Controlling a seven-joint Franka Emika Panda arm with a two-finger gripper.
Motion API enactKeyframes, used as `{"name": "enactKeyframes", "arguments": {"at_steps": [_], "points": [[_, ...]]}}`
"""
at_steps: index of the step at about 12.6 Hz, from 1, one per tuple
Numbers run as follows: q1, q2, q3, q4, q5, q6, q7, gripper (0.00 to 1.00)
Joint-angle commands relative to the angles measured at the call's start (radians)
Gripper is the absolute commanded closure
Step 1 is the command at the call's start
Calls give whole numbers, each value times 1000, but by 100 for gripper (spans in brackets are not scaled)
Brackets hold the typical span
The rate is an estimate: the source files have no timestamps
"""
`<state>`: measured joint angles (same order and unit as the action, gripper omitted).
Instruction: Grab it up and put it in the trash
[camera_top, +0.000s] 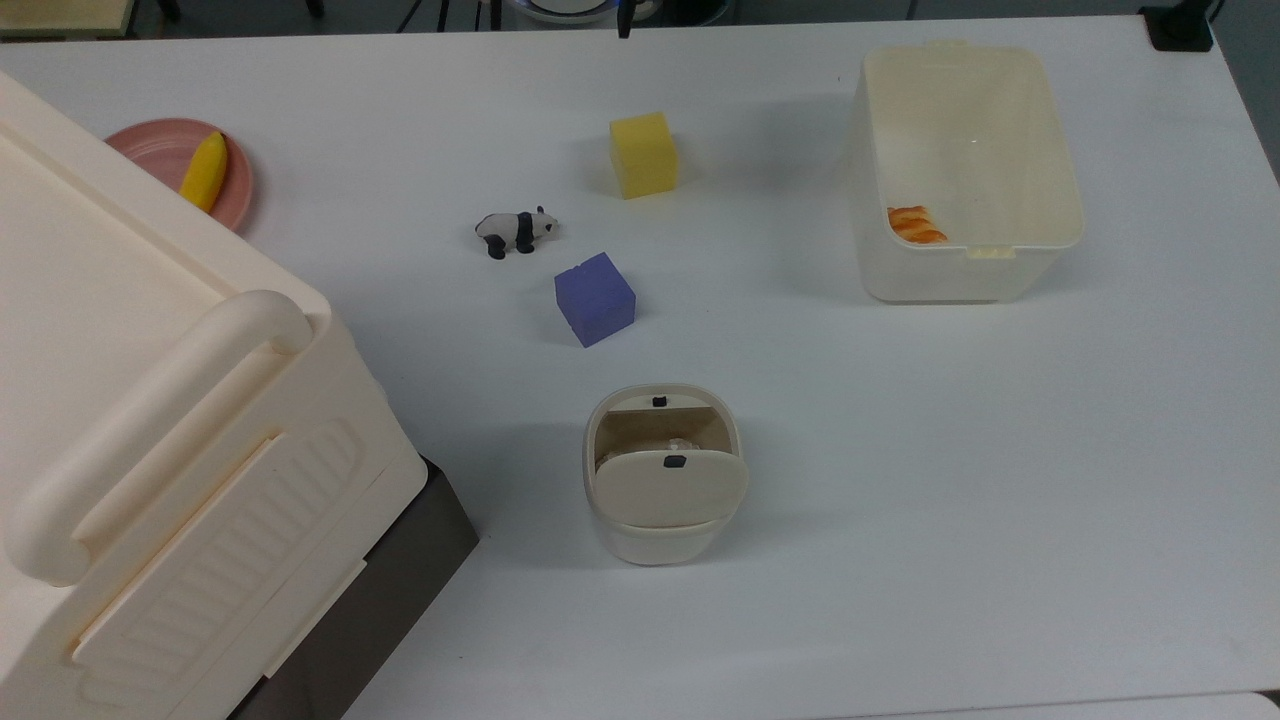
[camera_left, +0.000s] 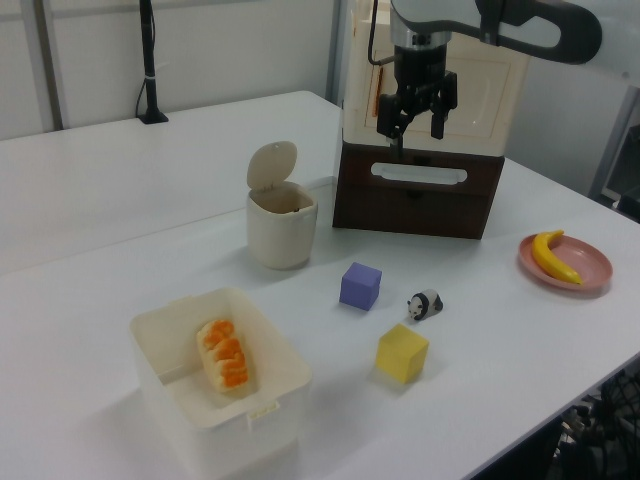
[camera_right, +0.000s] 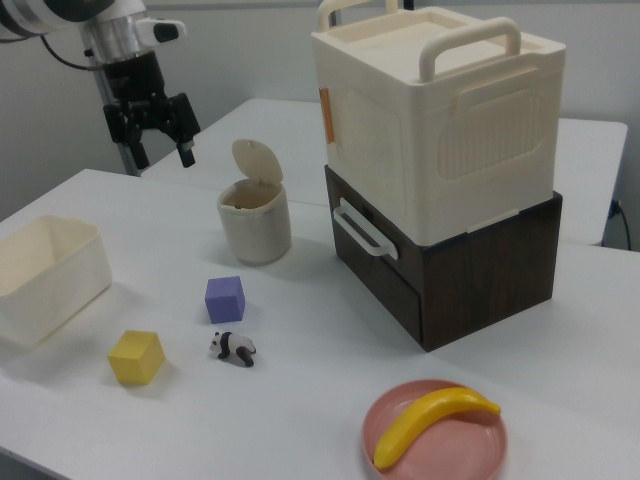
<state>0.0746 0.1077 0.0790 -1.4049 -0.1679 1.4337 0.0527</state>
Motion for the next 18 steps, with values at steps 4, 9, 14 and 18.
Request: {"name": "enactKeyframes", "arguments": {"at_steps": [4, 9, 14, 18], "points": [[68, -37, -27, -52, 16, 13, 38, 0], [60, -31, -28, -52, 13, 112, 125, 0], [57, -28, -30, -51, -1, 143, 141, 0], [57, -37, -30, -49, -1, 131, 139, 0]]}}
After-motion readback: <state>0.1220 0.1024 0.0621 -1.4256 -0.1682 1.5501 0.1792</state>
